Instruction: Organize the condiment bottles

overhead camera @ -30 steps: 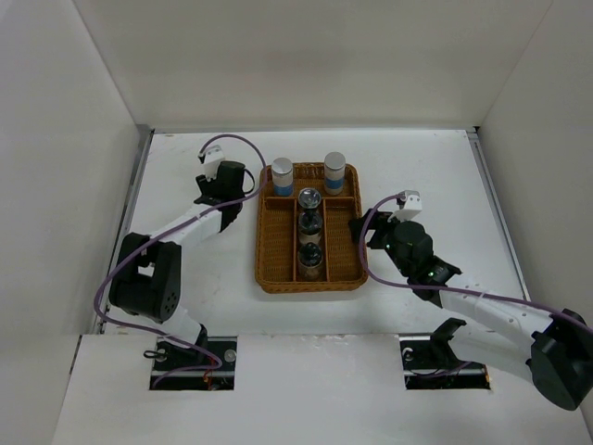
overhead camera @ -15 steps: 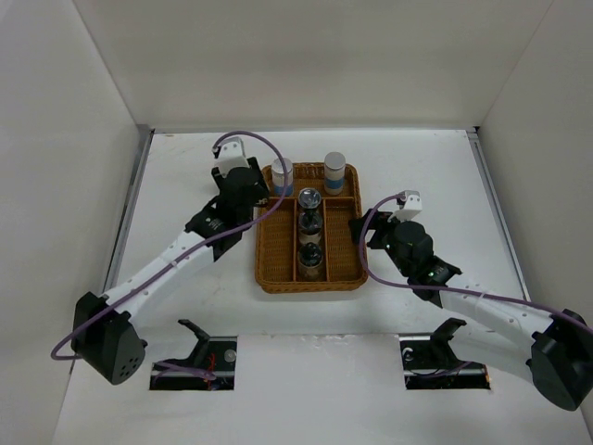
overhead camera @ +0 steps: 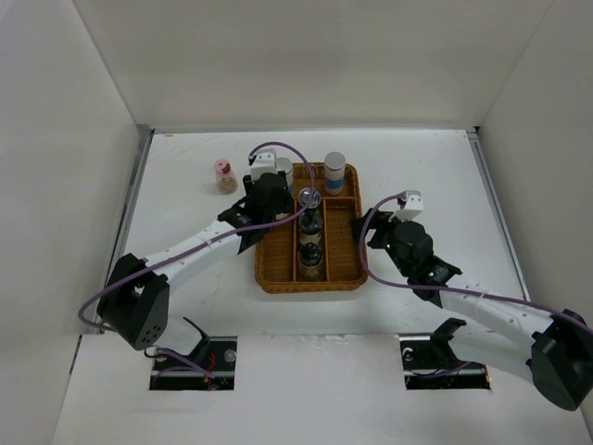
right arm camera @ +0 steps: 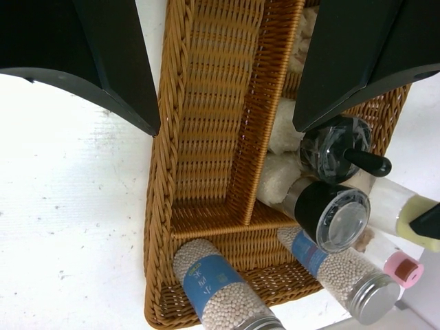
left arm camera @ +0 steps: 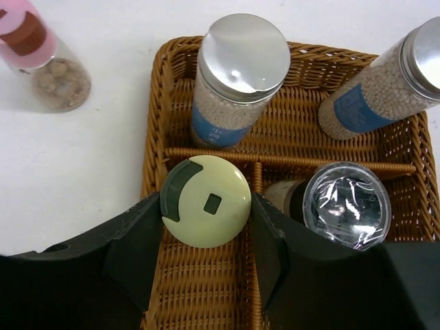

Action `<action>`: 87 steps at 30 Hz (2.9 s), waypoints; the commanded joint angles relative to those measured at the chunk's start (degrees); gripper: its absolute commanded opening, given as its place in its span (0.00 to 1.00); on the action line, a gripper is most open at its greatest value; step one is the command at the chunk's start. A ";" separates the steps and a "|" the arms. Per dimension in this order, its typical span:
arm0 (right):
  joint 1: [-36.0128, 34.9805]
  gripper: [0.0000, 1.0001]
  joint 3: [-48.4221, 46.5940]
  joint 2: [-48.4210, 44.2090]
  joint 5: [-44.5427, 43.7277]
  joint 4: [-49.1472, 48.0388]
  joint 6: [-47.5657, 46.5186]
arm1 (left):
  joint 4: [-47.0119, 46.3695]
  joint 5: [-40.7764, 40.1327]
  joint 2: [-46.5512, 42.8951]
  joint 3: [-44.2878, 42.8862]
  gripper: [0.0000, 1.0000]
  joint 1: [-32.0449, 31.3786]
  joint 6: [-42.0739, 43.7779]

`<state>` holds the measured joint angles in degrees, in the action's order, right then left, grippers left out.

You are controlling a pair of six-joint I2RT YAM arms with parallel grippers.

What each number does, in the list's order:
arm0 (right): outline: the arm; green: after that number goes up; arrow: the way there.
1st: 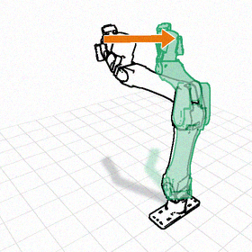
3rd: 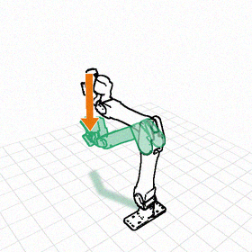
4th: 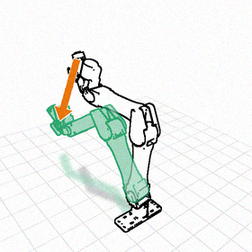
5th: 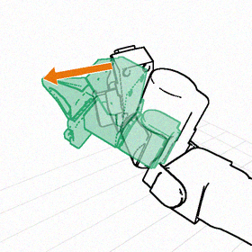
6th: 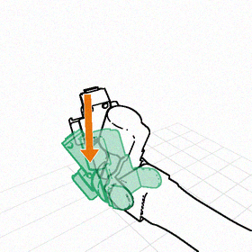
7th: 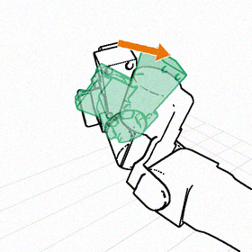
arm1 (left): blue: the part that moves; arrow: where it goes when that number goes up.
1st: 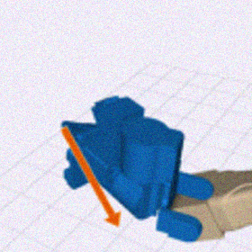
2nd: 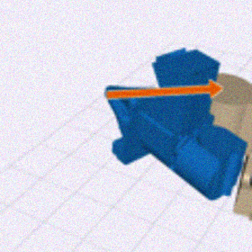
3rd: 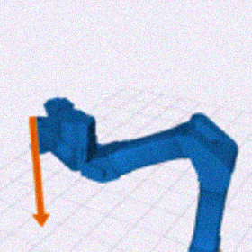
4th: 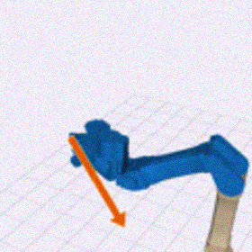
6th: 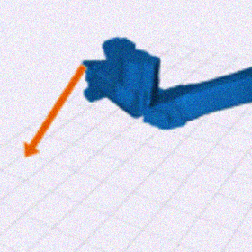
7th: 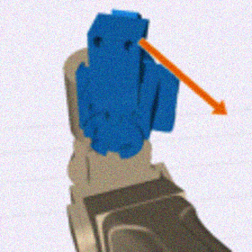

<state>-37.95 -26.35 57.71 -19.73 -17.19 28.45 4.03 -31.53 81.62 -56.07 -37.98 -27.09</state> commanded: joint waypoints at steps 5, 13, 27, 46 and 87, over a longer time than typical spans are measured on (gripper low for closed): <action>-0.50 0.85 -1.95 -0.67 -1.63 -2.32 -0.94 | -6.76 0.68 3.80 0.44 0.36 -0.74 0.02; -0.58 0.86 -1.95 -1.02 -1.72 -2.23 -1.11 | -6.75 -1.08 8.20 0.96 0.41 -1.35 -0.59; -1.02 0.87 -2.30 -0.76 -1.81 -1.97 -1.46 | -6.84 -7.75 -2.95 4.91 0.75 -1.97 -1.03; -1.46 0.88 -2.04 -1.11 -1.63 -2.41 -1.38 | -9.14 -3.71 14.16 -12.82 0.72 20.53 -1.31; -1.55 0.88 -2.39 0.47 -1.37 -2.50 -1.46 | -7.83 -10.84 -7.77 5.18 0.32 8.85 0.28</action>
<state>-38.76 -26.52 58.67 -20.67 -17.21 27.62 -3.57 -39.13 80.88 -52.62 -28.95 -27.20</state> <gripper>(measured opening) 0.883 0.472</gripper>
